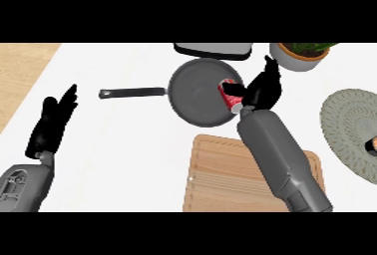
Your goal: Pick the can from the cutting board and place it in the pan
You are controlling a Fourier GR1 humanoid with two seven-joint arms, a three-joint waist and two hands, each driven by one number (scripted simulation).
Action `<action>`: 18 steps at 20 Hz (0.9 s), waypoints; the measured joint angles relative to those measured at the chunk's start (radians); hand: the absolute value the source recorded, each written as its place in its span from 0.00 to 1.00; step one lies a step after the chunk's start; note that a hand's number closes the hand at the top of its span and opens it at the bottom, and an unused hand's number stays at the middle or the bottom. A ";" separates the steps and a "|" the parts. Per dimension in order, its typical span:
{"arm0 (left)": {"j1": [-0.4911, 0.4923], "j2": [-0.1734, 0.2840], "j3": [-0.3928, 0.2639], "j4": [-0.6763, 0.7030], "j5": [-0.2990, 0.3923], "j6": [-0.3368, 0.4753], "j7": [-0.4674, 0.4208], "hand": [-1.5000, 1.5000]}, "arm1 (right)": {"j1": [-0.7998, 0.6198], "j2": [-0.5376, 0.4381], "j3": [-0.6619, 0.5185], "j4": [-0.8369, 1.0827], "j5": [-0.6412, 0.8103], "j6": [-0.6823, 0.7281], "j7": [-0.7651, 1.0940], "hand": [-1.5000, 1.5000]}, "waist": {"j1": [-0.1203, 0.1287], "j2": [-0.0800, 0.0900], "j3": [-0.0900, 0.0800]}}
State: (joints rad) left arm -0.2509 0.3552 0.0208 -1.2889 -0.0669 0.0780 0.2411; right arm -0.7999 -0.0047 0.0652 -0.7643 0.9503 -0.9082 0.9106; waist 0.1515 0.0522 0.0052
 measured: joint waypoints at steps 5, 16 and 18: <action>0.001 -0.004 0.003 0.020 -0.002 0.000 -0.012 0.50 | -0.037 -0.001 -0.004 0.074 -0.025 -0.160 -0.064 0.00 | -0.005 -0.004 -0.001; 0.042 0.009 0.026 0.012 -0.003 0.009 0.009 0.50 | -0.057 -0.001 0.015 0.188 -0.049 -0.426 -0.024 0.00 | -0.069 -0.039 -0.004; 0.057 0.020 0.046 0.027 0.003 0.006 -0.004 0.50 | -0.039 -0.001 0.030 0.168 -0.039 -0.449 0.001 0.00 | -0.089 -0.046 -0.005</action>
State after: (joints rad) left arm -0.1940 0.3757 0.0663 -1.2619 -0.0635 0.0841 0.2373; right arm -0.8392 -0.0057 0.0957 -0.5968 0.9109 -1.3576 0.9113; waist 0.0628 0.0057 -0.0001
